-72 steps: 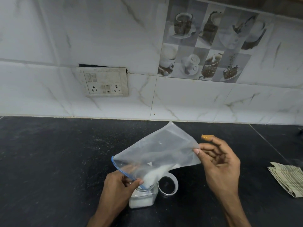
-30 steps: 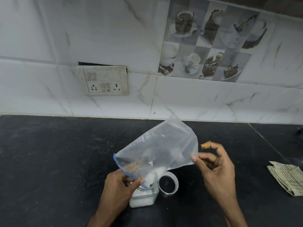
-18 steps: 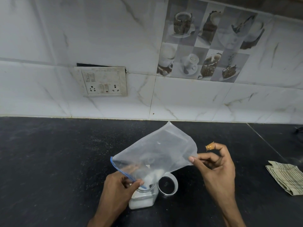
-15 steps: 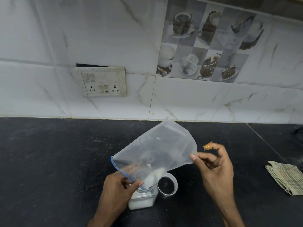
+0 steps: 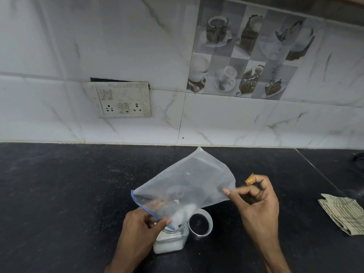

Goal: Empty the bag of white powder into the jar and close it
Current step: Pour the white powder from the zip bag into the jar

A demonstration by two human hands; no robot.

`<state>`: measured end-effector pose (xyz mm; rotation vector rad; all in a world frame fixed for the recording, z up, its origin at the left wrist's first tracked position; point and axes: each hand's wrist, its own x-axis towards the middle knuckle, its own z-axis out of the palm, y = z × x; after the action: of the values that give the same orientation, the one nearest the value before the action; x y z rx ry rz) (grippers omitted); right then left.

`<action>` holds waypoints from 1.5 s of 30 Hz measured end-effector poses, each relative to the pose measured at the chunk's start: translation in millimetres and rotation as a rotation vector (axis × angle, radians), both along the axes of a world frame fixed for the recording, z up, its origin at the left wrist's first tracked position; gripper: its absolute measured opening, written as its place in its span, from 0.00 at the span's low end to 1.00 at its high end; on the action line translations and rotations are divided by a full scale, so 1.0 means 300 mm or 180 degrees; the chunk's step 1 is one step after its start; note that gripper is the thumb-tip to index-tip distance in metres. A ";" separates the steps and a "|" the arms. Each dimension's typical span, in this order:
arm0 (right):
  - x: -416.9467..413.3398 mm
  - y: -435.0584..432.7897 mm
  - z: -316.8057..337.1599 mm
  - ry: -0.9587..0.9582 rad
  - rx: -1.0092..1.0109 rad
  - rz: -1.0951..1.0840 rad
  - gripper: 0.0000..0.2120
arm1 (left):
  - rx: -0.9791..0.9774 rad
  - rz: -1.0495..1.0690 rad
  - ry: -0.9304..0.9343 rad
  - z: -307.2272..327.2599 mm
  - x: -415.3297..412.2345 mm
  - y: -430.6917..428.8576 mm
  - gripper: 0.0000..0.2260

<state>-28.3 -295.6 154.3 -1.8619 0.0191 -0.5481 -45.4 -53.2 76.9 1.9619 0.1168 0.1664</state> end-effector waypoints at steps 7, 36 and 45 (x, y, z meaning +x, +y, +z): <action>0.006 -0.006 -0.014 -0.0036 -0.0001 0.0040 0.23 | -0.0033 0.0011 0.0025 0.003 -0.003 -0.001 0.16; -0.013 0.011 0.000 0.0053 0.0084 -0.0150 0.17 | -0.0077 0.0046 0.0050 -0.009 0.000 -0.003 0.15; -0.026 0.024 -0.013 0.0001 0.0246 -0.0187 0.18 | 0.0001 0.0027 0.0007 -0.009 0.000 0.001 0.14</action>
<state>-36.1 -288.5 150.4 -1.7906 0.0940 -0.5798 -45.4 -53.0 74.2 1.9623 0.1265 0.1699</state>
